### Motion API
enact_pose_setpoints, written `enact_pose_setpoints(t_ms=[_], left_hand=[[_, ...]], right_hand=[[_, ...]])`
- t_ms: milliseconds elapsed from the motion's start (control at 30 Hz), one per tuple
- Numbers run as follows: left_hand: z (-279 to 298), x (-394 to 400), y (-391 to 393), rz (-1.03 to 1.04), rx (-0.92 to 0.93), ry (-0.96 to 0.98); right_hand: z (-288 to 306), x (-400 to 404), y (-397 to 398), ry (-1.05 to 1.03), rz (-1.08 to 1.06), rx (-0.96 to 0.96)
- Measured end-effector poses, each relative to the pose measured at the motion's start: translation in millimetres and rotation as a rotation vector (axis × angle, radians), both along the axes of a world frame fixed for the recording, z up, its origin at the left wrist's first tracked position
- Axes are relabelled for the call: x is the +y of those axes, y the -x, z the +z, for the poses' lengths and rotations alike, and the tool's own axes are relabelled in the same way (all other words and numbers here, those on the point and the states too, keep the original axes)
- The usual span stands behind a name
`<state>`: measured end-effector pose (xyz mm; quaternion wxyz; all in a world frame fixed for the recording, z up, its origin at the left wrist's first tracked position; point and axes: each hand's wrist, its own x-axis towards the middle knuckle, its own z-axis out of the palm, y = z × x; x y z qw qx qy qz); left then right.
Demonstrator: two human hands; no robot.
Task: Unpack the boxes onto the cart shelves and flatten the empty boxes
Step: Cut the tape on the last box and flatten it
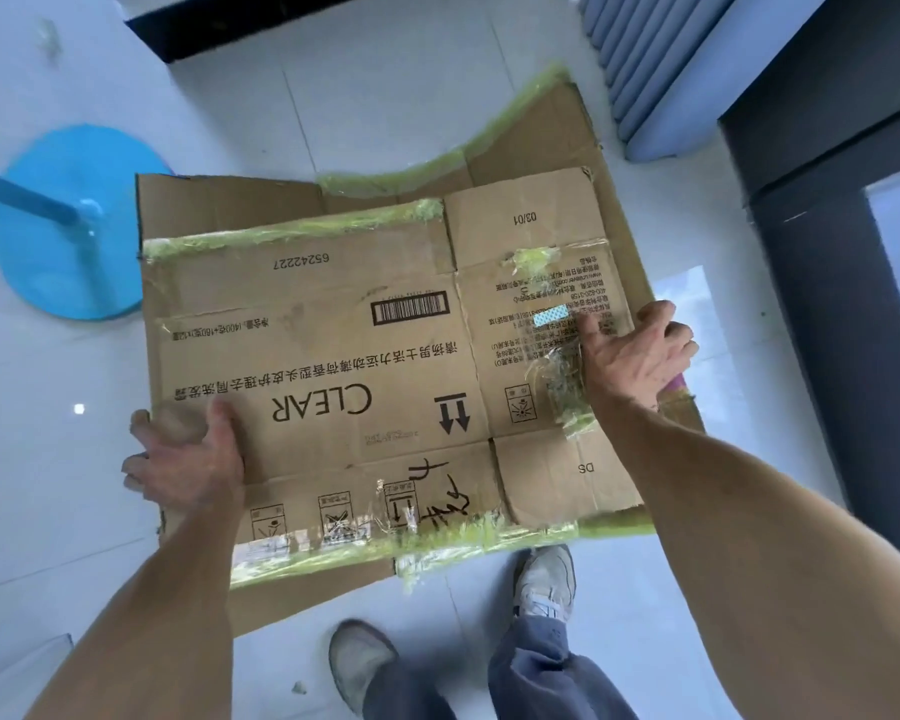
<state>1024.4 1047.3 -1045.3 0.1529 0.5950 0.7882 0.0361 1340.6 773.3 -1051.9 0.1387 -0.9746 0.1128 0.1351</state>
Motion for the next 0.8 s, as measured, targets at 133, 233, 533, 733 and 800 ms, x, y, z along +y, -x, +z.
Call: enact_pose_setpoints(t_ms=[133, 233, 533, 733, 800], left_hand=[[24, 17, -45, 0.005, -0.028, 0.010], [29, 45, -82, 0.003, -0.044, 0.004], [8, 160, -178, 0.043, -0.038, -0.046], [-35, 205, -240, -0.119, 0.076, 0.122], [-61, 201, -250, -0.098, 0.099, 0.202]], right_hand=[[24, 18, -44, -0.047, -0.055, -0.030], [32, 51, -84, -0.044, -0.051, -0.028], [12, 172, -190, -0.015, 0.014, -0.089], [-29, 226, -263, 0.113, -0.007, -0.136], [-48, 224, -276, 0.166, -0.013, -0.009]])
